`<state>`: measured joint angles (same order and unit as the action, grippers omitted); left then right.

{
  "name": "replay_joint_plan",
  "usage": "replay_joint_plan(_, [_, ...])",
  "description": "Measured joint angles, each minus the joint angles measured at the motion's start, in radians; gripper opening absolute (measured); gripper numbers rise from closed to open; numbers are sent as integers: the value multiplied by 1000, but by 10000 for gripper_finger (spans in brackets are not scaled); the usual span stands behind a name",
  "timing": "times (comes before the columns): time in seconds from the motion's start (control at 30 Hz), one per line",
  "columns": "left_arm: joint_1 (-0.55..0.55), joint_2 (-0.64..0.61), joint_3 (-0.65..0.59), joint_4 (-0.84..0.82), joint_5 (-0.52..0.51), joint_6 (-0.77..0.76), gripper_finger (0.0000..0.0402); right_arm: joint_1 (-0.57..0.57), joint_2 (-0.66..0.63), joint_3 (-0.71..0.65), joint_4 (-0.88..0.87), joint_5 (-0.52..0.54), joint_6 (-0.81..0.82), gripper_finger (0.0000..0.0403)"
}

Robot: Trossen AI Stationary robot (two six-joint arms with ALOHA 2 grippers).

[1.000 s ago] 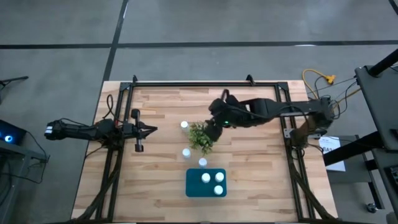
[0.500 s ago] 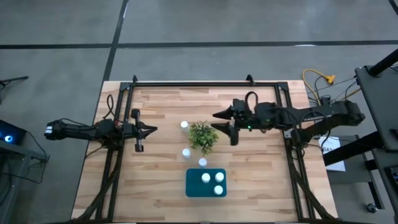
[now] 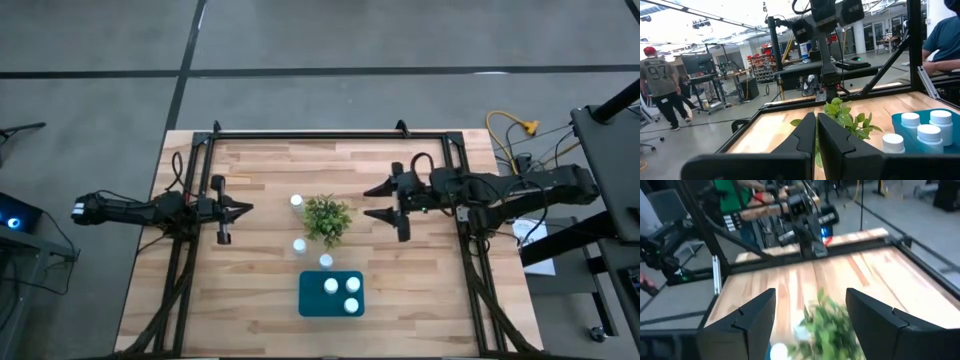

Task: Pick and place pill bottles into a basket
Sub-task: Put the white medicine bottle into the blue bin

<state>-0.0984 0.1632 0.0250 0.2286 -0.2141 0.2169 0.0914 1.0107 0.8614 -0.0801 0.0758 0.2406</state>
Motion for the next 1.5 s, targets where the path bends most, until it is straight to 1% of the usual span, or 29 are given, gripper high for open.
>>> replay_joint_plan(0.03, [0, 0, 0, 0, 0, 0, 1, -1, -18, -3, -31, 2, 6, 231])
replay_joint_plan(0.1, [0, 0, 0, 0, 0, 0, 1, -1, -59, -27, -42, 2, -33, 230])
replay_joint_plan(0.17, [0, 0, 0, 0, 0, 0, 1, -1, -96, -62, -2, 1, -65, 228])
replay_joint_plan(0.3, [0, 0, 0, 0, 0, 0, 1, 0, -178, -150, 26, 2, -65, 229])
replay_joint_plan(0.37, [0, 0, 0, 0, 0, 0, 1, 0, -213, -216, 58, 2, -51, 231])
replay_joint_plan(0.5, [0, 0, 0, 0, 0, 0, 1, 0, -275, -367, 256, 2, -37, 230])
replay_joint_plan(0.67, [0, -1, 0, 0, 0, 0, 1, 0, -323, -541, 528, -3, -79, 229])
replay_joint_plan(0.73, [0, 0, 0, 1, 0, 0, 1, 0, -343, -586, 576, -5, -79, 230])
replay_joint_plan(0.8, [0, -1, 0, 1, 0, 0, 1, 0, -359, -619, 583, -21, -94, 232])
replay_joint_plan(0.9, [0, -1, 0, 1, 0, 0, 1, 0, -392, -651, 587, -95, -161, 233])
replay_joint_plan(0.93, [0, -1, 0, 1, 0, 0, 1, 0, -403, -661, 588, -105, -169, 232])
replay_joint_plan(1.03, [0, -1, 0, 1, 0, 0, 1, -1, -438, -690, 583, -92, -154, 231])
replay_joint_plan(1.23, [0, -1, 0, 1, 0, 0, 1, -1, -537, -759, 577, -34, -123, 235])
replay_joint_plan(1.4, [0, -1, 0, 1, -1, 0, 1, -1, -630, -797, 576, -27, -169, 240])
replay_joint_plan(1.5, [0, -1, 0, 1, -1, 0, 1, 0, -676, -818, 540, -28, -167, 239])
